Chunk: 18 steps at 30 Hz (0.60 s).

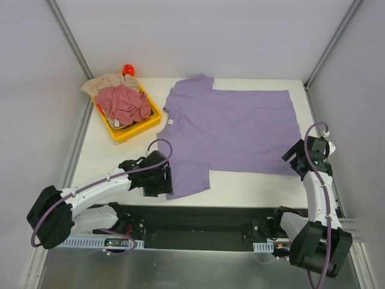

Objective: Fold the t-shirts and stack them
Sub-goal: Grap the side of the flattened tshirt closest away from the robot with both arms

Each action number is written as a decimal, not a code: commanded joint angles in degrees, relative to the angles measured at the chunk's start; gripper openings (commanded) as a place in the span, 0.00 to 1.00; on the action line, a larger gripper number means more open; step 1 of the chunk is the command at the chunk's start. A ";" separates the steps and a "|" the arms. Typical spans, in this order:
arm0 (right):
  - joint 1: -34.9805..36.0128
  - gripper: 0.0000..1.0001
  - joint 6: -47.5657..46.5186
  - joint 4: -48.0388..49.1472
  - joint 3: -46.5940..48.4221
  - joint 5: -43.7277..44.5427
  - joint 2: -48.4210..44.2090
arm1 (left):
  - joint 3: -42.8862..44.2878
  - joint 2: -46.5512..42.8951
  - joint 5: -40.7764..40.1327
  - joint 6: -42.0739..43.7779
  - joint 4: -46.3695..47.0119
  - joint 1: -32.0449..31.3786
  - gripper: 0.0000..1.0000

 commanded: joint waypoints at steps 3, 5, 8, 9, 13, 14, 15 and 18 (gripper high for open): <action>-0.44 0.96 1.35 2.85 -0.11 -1.27 1.00 | -0.49 3.65 2.88 -3.21 7.74 -0.51 0.57; -0.44 0.96 1.26 2.68 -0.10 -1.36 1.44 | -0.31 5.15 2.10 -3.39 8.01 -0.69 0.53; -0.44 0.96 1.26 2.85 -0.28 -1.27 1.79 | -0.14 7.08 1.47 -3.74 8.01 -0.60 0.40; -0.44 0.96 1.26 2.94 -0.19 -1.18 1.97 | 0.04 7.87 1.91 -3.74 7.92 -0.60 0.37; -0.44 0.96 1.26 3.12 -0.10 -1.18 2.67 | 0.48 11.04 3.05 -3.92 7.92 -0.77 0.27; -0.44 0.96 1.26 3.12 -0.10 -1.10 2.93 | 0.57 11.65 3.49 -3.83 8.01 -0.77 0.27; -0.53 0.96 1.26 3.12 -0.10 -1.18 3.02 | 0.65 12.09 3.58 -3.91 7.92 -1.04 0.27; -0.44 0.96 1.26 3.12 -0.02 -1.01 3.46 | 1.18 13.76 2.01 -4.62 6.69 -1.48 0.28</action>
